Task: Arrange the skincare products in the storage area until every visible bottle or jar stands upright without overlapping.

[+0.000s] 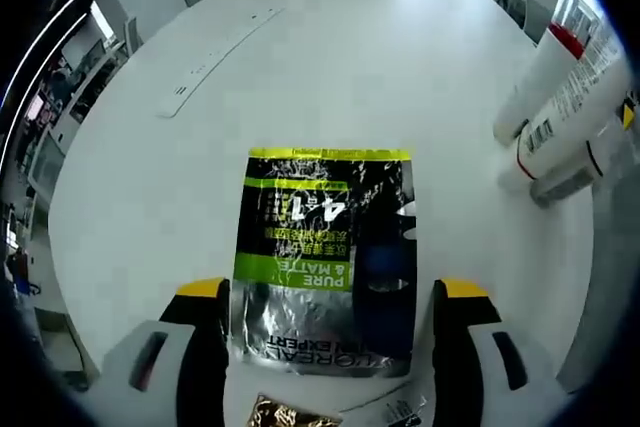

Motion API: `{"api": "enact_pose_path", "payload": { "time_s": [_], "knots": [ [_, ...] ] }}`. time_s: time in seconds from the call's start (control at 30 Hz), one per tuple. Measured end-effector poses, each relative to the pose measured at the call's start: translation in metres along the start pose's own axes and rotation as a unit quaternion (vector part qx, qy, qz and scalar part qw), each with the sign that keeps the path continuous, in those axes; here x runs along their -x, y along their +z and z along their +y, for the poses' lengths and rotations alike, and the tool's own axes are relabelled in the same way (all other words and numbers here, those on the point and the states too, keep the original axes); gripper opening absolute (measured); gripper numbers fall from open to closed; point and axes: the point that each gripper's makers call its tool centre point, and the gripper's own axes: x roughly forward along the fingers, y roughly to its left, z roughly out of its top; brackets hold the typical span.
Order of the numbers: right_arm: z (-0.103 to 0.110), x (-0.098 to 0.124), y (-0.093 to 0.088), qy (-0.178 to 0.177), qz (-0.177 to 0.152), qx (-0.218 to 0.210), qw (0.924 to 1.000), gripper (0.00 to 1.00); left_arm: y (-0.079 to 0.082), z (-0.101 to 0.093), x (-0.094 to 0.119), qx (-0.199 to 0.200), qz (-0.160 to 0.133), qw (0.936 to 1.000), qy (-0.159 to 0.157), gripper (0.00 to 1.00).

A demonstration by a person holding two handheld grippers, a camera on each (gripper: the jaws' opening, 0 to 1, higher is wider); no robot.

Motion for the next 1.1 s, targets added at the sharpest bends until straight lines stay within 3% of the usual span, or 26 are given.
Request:
{"api": "enact_pose_path", "payload": {
  "time_s": [0.03, 0.1, 0.17, 0.27, 0.57, 0.67, 0.8, 0.9, 0.97, 1.1],
  "knots": [
    [-0.001, 0.000, 0.000, -0.001, -0.001, -0.001, 1.0000, 0.90, -0.003, -0.007, 0.004, -0.003, 0.002, 1.0000, -0.003, 0.86],
    [0.000, 0.000, 0.000, -0.001, -0.001, -0.003, 1.0000, 0.90, -0.006, -0.022, 0.003, 0.013, 0.012, 0.9989, -0.043, 0.80],
    [-0.002, -0.001, -0.001, -0.002, 0.001, -0.005, 1.0000, 0.90, -0.005, 0.001, 0.002, 0.007, 0.006, 0.9999, -0.012, 0.85],
    [-0.002, -0.001, 0.000, -0.002, 0.000, -0.006, 1.0000, 0.89, -0.007, 0.006, 0.002, 0.007, 0.006, 0.9997, -0.022, 0.80],
    [-0.002, -0.003, -0.002, 0.000, 0.003, -0.003, 1.0000, 0.89, -0.006, -0.004, 0.010, 0.015, 0.006, 0.9996, -0.022, 0.59],
    [-0.002, -0.003, -0.002, -0.001, 0.003, -0.001, 1.0000, 0.89, -0.006, -0.008, 0.010, 0.014, 0.010, 0.9996, -0.024, 0.46],
    [-0.001, -0.002, -0.002, -0.001, 0.003, 0.000, 1.0000, 0.89, -0.006, -0.009, 0.009, 0.023, 0.007, 0.9994, -0.025, 0.37],
    [-0.001, -0.002, -0.001, -0.001, 0.002, 0.000, 1.0000, 0.89, -0.008, -0.013, 0.011, 0.035, 0.010, 0.9990, -0.025, 0.22],
    [-0.001, -0.001, 0.000, -0.002, -0.001, 0.000, 1.0000, 0.89, -0.011, -0.015, 0.016, 0.019, 0.007, 0.9998, -0.005, 0.19],
    [-0.001, -0.001, 0.001, 0.001, -0.004, 0.000, 1.0000, 0.89, -0.015, -0.019, 0.022, 0.018, 0.008, 0.9997, -0.012, 0.18]
  ]
}}
